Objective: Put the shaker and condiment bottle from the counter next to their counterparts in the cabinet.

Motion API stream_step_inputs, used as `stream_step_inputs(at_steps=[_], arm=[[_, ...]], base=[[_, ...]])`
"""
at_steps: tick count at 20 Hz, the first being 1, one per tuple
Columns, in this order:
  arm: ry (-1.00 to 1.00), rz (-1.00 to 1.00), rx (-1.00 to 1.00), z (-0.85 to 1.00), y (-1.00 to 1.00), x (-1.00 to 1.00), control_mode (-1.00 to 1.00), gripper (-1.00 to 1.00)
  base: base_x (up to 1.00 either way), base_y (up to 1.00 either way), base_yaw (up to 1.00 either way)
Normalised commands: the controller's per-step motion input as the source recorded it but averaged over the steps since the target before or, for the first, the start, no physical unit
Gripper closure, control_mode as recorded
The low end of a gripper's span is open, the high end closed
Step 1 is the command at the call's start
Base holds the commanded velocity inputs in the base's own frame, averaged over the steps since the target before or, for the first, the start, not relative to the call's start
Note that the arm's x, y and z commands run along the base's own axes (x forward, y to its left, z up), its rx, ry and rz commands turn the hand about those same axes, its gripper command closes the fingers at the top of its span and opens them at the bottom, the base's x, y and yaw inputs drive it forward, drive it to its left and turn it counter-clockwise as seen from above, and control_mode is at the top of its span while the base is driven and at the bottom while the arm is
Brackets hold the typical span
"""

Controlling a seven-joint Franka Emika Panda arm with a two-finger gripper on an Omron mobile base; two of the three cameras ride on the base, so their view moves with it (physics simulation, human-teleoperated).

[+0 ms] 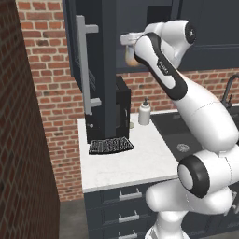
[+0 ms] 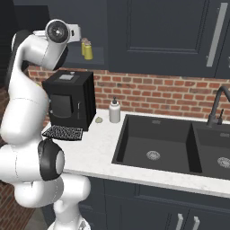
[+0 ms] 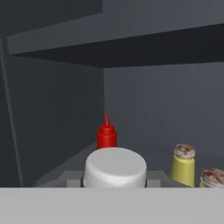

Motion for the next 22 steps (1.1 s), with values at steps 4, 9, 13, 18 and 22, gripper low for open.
stream_step_inputs(at_steps=[4,9,13,18,22], arm=[[0.01,0.0,-0.04,-0.14,0.0,0.18,-1.0,1.0],[-0.1,0.0,0.0,-0.24,0.04,0.12,-1.0,1.0],[-0.14,0.0,0.0,-0.31,0.09,0.14,-1.0,1.0],[-0.03,0.0,0.0,-0.2,0.08,0.15,-1.0,1.0],[0.0,0.0,0.0,0.0,0.0,0.19,-1.0,1.0]], base=[[0.0,0.0,0.0],[0.0,0.0,0.0],[0.0,0.0,0.0],[0.0,0.0,0.0],[0.0,0.0,0.0]])
